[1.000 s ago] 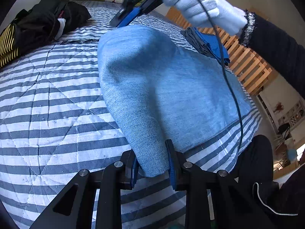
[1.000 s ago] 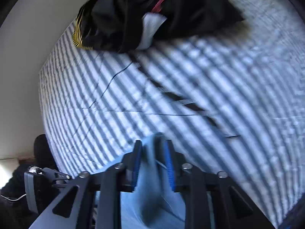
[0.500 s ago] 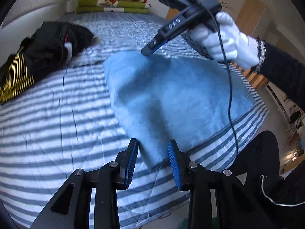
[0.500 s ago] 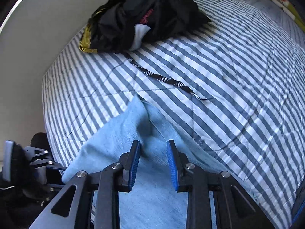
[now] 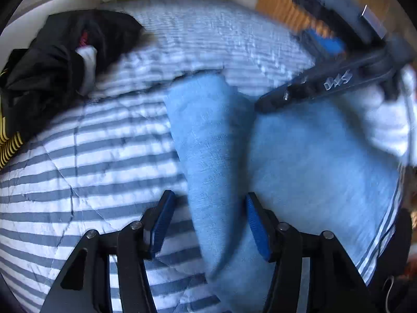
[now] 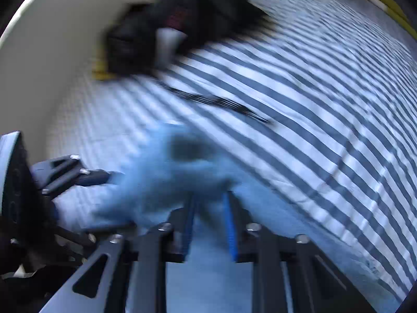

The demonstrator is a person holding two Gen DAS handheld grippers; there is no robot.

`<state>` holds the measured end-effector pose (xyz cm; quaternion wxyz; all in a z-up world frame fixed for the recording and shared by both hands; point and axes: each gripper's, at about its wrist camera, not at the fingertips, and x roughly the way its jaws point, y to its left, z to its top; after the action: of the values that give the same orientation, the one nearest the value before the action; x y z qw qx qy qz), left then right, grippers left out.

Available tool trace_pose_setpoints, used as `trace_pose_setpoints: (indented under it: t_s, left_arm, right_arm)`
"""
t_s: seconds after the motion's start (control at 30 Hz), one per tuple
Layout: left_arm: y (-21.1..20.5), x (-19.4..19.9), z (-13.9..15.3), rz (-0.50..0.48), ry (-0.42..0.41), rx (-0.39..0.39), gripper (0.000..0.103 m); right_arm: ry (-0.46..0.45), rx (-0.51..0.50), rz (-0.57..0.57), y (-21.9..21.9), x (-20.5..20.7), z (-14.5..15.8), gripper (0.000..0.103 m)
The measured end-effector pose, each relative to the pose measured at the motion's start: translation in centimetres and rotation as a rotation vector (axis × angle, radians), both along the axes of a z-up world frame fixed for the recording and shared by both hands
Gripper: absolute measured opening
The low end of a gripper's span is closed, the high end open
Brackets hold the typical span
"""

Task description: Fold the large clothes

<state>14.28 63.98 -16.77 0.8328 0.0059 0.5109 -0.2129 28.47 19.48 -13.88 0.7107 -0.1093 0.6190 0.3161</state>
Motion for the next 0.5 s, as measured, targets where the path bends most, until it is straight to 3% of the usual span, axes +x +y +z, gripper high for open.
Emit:
trace_pose_setpoints:
  t_s: [0.1,0.17,0.23,0.33,0.4,0.5]
  left_arm:
    - [0.0,-0.7,0.5,-0.001,-0.019,-0.006,0.062]
    - [0.0,-1.0,0.6,-0.004,-0.007,-0.03,0.062]
    - [-0.2,-1.4,1.1,-0.008,-0.028,-0.028,0.062]
    - [-0.4,-1.0,3.1,-0.024,-0.068,-0.046,0.062]
    - [-0.5,0.3,4.1,-0.031,-0.097,-0.02,0.062]
    - [-1.3,3.8,3.9,-0.039,-0.066,-0.021,0.061]
  right_arm:
    - [-0.02,0.129,-0.065,-2.0,-0.1,1.7,0.009]
    - [-0.006,0.21,-0.033,-1.6,-0.8,2.6,0.009]
    - [-0.03,0.206,0.003,-0.1,-1.3,3.0,0.009]
    - [0.029,0.228,-0.021,0.5,-0.4,2.2,0.009]
    - [0.006,0.177,-0.045,-0.1,-0.6,1.8,0.009]
    - [0.048,0.182,-0.074,-1.9,-1.8,1.1,0.009]
